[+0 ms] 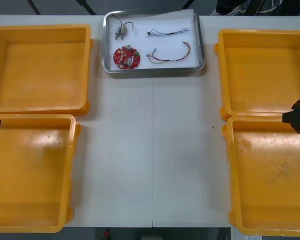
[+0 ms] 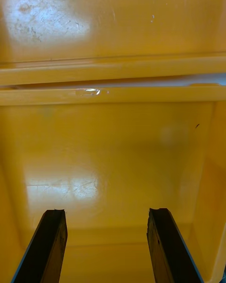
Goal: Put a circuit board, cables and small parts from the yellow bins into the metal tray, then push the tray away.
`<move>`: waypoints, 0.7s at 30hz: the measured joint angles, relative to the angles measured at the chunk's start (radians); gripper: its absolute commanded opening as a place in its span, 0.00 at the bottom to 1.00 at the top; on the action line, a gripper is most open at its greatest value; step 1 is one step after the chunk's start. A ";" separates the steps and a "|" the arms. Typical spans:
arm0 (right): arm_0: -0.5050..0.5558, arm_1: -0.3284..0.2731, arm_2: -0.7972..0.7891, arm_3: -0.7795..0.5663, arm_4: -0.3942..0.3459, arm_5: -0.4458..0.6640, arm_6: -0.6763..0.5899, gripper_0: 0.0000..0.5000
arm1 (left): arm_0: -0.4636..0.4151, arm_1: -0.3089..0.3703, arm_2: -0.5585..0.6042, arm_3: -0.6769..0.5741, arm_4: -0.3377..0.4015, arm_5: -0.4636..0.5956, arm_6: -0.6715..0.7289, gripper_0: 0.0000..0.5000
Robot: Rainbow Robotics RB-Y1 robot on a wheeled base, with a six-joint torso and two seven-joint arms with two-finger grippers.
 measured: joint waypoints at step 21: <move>0.173 -0.002 -0.082 -0.019 0.032 0.000 0.026 1.00 | 0.000 0.000 0.000 0.000 0.000 0.000 0.000 1.00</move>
